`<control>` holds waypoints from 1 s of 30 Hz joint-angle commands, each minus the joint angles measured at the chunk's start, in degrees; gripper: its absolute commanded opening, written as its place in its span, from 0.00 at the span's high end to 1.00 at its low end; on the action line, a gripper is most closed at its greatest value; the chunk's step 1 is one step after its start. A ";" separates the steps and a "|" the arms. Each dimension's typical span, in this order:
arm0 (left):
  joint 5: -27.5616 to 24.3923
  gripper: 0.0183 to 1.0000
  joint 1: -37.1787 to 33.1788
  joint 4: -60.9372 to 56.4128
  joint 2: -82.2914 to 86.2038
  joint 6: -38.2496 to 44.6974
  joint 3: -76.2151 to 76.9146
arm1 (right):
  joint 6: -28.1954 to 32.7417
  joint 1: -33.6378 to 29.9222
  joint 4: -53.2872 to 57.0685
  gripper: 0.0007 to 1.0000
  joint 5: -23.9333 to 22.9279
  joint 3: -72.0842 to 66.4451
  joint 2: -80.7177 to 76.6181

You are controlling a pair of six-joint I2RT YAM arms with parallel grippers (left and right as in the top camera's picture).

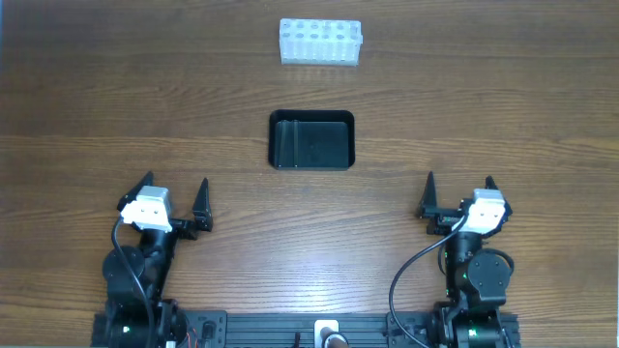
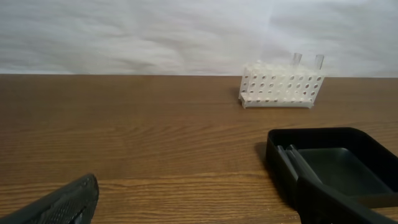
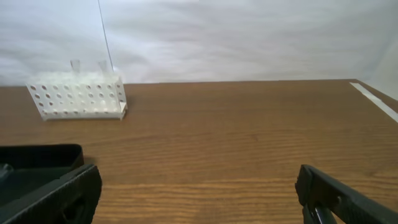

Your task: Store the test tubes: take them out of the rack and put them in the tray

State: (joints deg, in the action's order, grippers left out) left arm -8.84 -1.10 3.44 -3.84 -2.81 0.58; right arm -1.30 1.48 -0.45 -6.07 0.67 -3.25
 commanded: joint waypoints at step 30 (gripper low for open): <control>-0.96 0.00 -0.31 0.09 0.46 -0.63 -0.24 | -6.05 21.99 9.60 0.02 2.84 76.24 -98.77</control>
State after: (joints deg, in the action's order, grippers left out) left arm -9.04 -1.10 3.44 -3.84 -2.81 0.58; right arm -5.28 21.56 7.66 0.67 70.17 -97.43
